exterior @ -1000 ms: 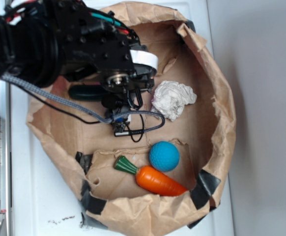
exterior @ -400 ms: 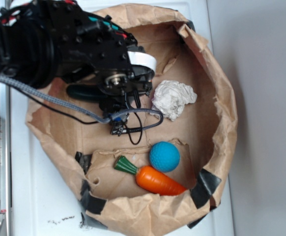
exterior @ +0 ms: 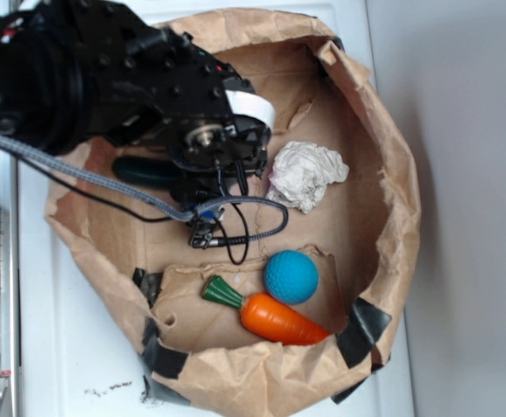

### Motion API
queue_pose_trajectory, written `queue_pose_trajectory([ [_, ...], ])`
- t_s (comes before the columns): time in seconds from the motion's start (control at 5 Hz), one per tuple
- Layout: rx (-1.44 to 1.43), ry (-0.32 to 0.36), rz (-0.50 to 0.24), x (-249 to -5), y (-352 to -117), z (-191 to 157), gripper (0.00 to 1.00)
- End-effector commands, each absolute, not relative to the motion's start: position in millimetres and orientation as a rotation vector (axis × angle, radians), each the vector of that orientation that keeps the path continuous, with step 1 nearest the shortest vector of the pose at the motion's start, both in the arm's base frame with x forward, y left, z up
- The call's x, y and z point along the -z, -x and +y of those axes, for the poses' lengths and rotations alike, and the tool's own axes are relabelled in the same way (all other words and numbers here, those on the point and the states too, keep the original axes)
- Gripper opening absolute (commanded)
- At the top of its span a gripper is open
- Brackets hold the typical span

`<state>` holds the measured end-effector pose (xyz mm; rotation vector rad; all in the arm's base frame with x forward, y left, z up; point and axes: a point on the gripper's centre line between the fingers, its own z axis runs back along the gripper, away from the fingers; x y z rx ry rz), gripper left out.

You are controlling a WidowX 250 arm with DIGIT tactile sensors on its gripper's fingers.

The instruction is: Grab the plastic pickle.

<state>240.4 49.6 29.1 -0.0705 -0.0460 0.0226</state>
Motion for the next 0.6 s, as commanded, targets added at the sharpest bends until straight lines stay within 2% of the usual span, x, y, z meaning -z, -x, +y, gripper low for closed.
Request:
queue_pose_trajectory([
  [0.0, 0.024, 0.171, -0.236, -139.6, -267.4, 52.2, 0.0],
  [0.4, 0.159, 0.047, -0.284, -197.8, -266.7, 16.7, 0.0],
])
